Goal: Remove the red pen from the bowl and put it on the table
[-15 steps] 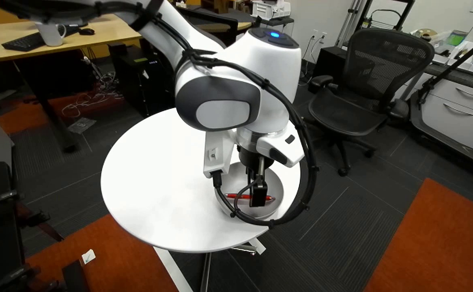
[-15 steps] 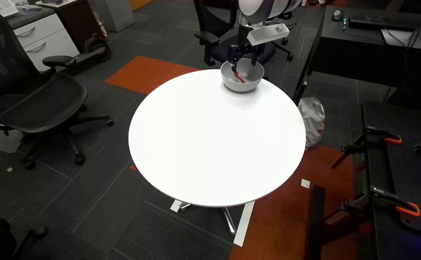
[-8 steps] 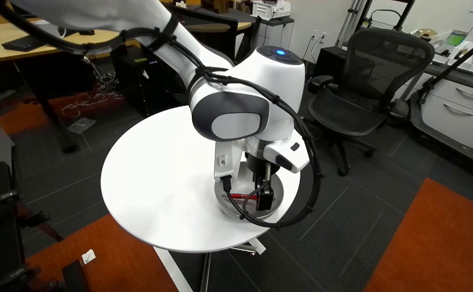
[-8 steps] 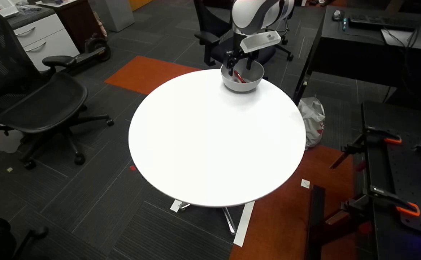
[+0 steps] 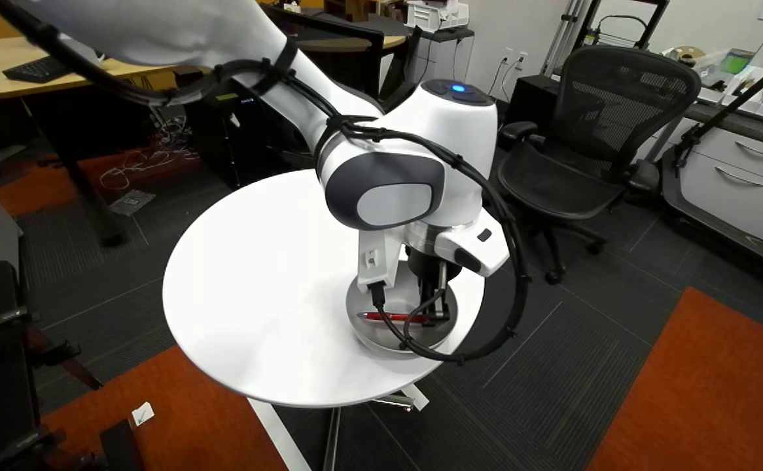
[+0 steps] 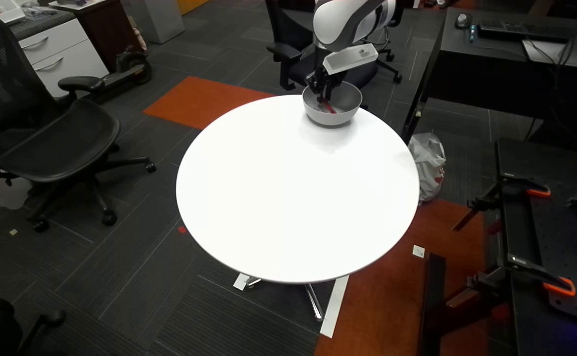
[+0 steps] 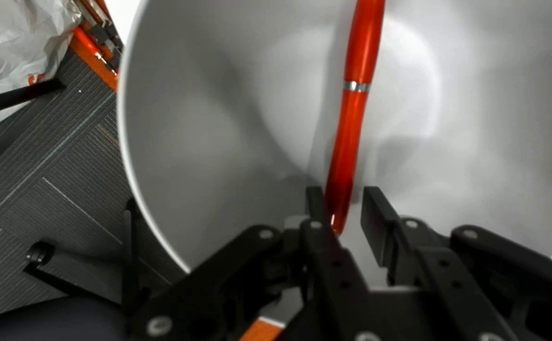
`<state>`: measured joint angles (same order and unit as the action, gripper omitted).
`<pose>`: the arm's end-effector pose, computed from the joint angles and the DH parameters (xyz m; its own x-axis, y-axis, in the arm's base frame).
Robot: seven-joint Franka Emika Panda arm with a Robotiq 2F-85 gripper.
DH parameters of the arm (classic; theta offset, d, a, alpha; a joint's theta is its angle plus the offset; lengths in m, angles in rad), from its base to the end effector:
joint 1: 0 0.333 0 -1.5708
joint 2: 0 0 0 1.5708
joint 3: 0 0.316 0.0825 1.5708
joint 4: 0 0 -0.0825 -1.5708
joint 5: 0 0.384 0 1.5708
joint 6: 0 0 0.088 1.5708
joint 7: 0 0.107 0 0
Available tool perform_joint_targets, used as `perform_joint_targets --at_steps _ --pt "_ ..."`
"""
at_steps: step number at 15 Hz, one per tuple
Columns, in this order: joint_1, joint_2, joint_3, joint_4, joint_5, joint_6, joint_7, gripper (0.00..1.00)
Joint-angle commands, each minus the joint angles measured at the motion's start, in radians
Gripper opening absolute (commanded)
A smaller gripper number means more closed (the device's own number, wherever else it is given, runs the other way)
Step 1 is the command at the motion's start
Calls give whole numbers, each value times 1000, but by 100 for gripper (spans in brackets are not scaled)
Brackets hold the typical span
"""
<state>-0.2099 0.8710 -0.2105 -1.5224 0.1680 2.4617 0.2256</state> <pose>0.6615 -0.2694 0.1575 0.7669 -0.6340 0.0991 -0.6387 -0.7691 0.0224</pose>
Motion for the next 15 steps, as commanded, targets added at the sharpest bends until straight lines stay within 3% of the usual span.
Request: perform_joint_targets --at_steps 1,6,15 --pt "7 19 -10 42 -24 -17 40 0" --pt "28 -28 -23 -8 -38 11 48 4" --pt "181 -332 -139 -304 -191 189 155 4"
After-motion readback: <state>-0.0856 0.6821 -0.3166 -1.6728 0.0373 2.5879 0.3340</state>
